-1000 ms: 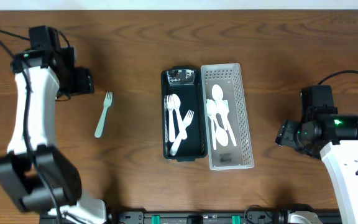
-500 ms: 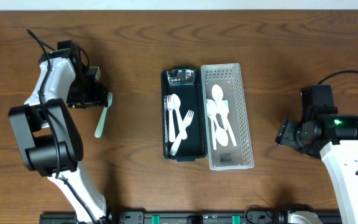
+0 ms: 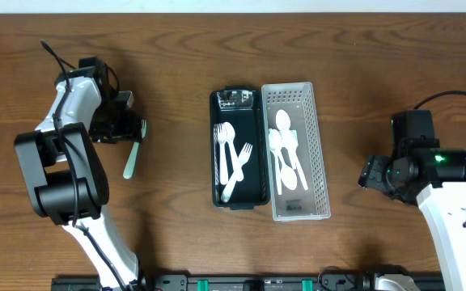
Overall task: Pack container
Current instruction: 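Move the left gripper left and grasp the mint-green fork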
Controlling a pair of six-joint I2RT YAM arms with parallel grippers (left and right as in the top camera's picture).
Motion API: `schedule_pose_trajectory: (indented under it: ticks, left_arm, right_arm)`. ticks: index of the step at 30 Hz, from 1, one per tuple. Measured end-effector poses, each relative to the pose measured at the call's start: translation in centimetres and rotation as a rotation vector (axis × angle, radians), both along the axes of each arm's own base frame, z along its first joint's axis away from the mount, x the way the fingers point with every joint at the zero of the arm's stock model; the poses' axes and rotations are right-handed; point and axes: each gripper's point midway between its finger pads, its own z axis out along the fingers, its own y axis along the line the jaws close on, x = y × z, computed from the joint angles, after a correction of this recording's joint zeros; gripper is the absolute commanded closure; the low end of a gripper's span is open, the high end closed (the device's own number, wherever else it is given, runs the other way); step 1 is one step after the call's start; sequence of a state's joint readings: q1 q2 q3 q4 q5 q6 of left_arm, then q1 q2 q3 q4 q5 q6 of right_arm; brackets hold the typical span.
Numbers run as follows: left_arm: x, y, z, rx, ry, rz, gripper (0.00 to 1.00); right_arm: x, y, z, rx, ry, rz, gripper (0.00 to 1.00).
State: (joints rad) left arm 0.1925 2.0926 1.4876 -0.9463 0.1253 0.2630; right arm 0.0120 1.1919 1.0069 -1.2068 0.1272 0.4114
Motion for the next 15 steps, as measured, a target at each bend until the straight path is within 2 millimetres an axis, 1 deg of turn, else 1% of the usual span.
schedule_pose_trajectory:
  ticks: [5,10,13,15]
  left_arm:
    - [-0.64,-0.37,-1.00,0.000,0.011,-0.008,0.30]
    - [-0.63,-0.42,-1.06,0.009,0.003,-0.013,0.30]
    - [-0.62,-0.35,-1.06,0.012,0.003,-0.013,0.39]
    - [-0.57,-0.25,-1.09,0.017,0.001,-0.010,0.52]
  right_arm:
    - [0.00,0.00,0.00,0.000,0.000,0.000,0.24]
    - [-0.01,0.00,0.00,0.000,0.000,0.000,0.25]
    - [0.00,0.00,0.00,0.000,0.000,0.000,0.24]
    - [-0.01,0.00,0.00,0.000,0.000,0.000,0.24]
